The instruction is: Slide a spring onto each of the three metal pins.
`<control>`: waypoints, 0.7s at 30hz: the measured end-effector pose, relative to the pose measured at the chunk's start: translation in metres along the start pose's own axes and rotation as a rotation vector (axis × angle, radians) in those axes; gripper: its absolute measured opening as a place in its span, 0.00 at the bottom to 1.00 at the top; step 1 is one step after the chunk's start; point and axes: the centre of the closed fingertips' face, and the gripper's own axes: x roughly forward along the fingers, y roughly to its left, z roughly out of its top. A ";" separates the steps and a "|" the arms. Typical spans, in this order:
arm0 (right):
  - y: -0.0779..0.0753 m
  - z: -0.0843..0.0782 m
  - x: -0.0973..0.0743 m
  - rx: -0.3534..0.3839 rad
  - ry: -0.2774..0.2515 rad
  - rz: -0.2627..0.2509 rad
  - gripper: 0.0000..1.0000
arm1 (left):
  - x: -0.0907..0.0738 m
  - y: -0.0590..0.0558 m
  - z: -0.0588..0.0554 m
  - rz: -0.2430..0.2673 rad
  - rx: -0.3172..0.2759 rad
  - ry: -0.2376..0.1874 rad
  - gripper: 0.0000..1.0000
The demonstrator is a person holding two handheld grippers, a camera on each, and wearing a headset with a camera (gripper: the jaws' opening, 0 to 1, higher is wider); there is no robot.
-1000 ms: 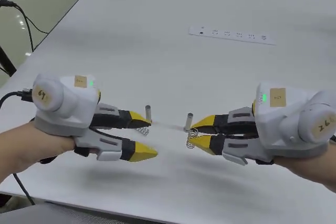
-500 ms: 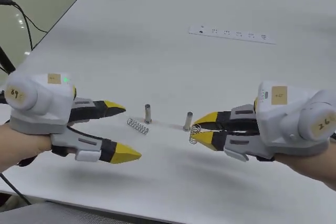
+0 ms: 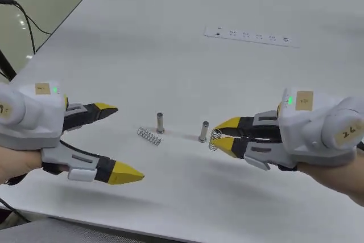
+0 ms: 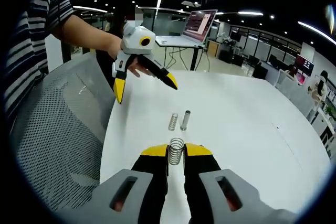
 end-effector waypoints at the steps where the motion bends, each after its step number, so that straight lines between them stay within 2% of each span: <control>1: -0.002 0.001 0.000 0.003 -0.003 -0.004 0.07 | 0.000 0.001 0.001 0.004 -0.005 -0.008 0.98; 13: -0.034 0.012 0.003 0.071 -0.046 -0.082 0.07 | -0.004 0.005 -0.002 0.036 -0.013 -0.009 0.98; 21: -0.044 0.016 0.012 0.112 -0.060 -0.104 0.07 | -0.008 0.006 -0.003 0.044 -0.019 -0.011 0.98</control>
